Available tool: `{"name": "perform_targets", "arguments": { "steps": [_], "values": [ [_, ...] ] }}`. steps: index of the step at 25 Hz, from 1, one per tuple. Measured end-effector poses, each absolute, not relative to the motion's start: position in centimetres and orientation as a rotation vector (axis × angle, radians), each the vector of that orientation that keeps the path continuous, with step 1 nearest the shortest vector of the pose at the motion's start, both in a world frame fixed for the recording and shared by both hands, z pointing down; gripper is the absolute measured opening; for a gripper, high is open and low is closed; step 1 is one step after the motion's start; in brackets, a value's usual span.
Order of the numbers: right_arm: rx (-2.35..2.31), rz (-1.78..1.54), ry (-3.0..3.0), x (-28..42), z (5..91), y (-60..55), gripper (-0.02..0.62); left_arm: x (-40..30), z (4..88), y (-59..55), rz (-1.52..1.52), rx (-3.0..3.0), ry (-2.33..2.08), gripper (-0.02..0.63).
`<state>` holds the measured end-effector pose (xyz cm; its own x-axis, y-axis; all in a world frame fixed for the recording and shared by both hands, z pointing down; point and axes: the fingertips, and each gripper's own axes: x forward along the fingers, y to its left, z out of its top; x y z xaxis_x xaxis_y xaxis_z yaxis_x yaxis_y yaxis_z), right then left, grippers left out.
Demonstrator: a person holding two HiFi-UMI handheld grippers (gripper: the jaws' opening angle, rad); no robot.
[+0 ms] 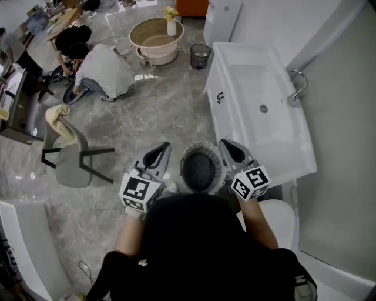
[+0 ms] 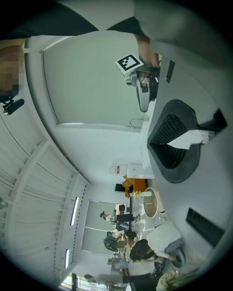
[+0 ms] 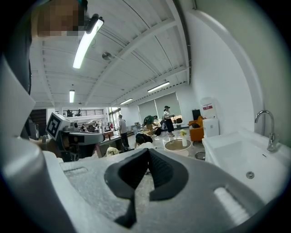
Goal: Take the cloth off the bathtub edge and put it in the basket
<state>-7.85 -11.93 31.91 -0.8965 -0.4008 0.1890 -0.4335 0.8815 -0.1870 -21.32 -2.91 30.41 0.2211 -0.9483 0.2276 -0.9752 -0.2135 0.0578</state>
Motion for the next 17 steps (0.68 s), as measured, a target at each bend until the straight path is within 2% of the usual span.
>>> {"name": "perform_targets", "arguments": {
  "steps": [17],
  "values": [
    [0.67, 0.362, -2.892, -7.37, 32.74, -12.3, -0.003, -21.15, 30.88, -3.25, 0.222, 2.286, -1.836, 0.015]
  ]
}}
